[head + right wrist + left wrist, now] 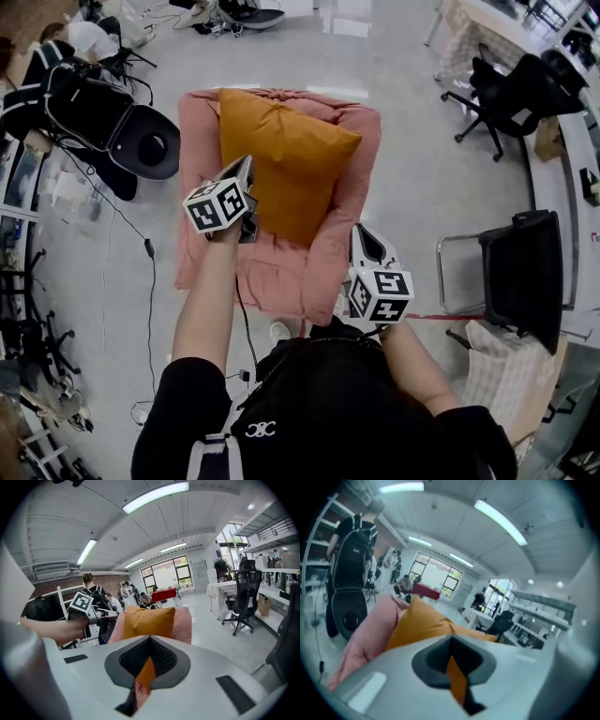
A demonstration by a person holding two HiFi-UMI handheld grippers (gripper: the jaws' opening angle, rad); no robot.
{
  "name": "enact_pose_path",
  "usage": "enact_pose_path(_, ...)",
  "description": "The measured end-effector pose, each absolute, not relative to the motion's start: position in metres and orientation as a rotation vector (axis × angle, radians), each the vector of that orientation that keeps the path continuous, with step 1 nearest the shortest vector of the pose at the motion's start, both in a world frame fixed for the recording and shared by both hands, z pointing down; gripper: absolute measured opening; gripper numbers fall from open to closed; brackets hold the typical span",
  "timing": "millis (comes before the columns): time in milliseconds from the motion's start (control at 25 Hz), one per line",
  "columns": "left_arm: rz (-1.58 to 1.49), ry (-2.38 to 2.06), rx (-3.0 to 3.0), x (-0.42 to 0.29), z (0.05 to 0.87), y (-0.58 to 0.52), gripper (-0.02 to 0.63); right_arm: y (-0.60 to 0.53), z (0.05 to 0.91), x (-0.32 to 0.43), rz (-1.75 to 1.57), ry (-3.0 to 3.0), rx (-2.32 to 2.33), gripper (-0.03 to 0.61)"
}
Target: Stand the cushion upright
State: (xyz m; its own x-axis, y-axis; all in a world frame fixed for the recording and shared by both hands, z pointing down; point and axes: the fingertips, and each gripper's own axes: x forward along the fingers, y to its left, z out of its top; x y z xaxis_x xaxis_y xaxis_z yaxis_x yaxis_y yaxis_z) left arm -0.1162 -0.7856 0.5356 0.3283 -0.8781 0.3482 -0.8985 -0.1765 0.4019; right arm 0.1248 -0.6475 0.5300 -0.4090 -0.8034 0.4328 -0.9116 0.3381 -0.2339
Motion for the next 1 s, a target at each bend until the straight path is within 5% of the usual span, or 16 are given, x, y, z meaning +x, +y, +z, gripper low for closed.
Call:
enact_pose_path(480,0.171,-1.621,2.230,-0.122,0.444,-0.600,-0.003,-0.593,0.445,0.015,0.440,-2.587,1.486,-0.005)
enact_pose_path(1000,0.131,-1.701,2.264,-0.173,0.430,-0.496,-0.003,-0.500,0.437,-0.067,0.291,-2.615,1.443,-0.005)
